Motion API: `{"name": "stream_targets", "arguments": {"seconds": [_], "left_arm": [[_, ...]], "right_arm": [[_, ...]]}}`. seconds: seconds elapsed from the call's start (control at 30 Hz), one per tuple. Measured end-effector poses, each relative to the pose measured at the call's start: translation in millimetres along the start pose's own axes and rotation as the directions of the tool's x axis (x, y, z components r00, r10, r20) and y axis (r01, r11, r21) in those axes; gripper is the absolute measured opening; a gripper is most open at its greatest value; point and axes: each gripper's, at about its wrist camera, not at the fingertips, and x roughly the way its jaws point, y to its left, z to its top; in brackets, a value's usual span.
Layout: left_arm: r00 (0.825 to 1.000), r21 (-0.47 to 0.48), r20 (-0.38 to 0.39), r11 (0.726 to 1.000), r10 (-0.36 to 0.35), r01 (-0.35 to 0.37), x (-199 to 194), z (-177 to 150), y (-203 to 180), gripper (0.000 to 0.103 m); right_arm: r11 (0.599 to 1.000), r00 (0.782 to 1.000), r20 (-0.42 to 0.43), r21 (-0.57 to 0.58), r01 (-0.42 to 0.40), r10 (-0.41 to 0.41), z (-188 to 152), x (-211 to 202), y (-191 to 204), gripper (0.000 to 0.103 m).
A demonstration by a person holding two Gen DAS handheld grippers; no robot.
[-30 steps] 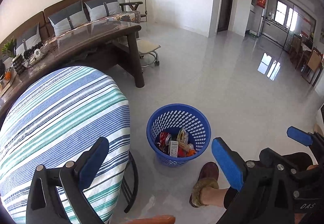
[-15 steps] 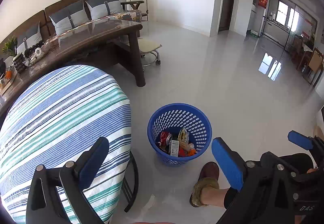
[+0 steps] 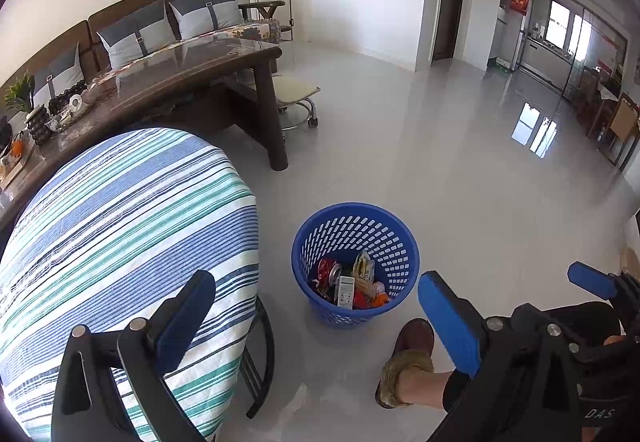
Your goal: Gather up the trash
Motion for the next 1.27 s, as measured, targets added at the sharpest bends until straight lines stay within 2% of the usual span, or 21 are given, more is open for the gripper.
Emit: {"name": "stream_targets", "arguments": {"seconds": [0.97, 1.27], "left_arm": [[1.0, 0.022, -0.016, 1.0, -0.004, 0.005, 8, -2, -1, 0.103], [0.999, -0.027, -0.033, 0.999, 0.024, -0.025, -5, -7, 21, 0.103]], "right_arm": [[1.0, 1.0, -0.03, 0.002, 0.001, -0.001, -4, 10, 0, 0.103], [1.0, 0.999, -0.033, -0.015, 0.011, -0.012, -1, 11, 8, 0.103]]}}
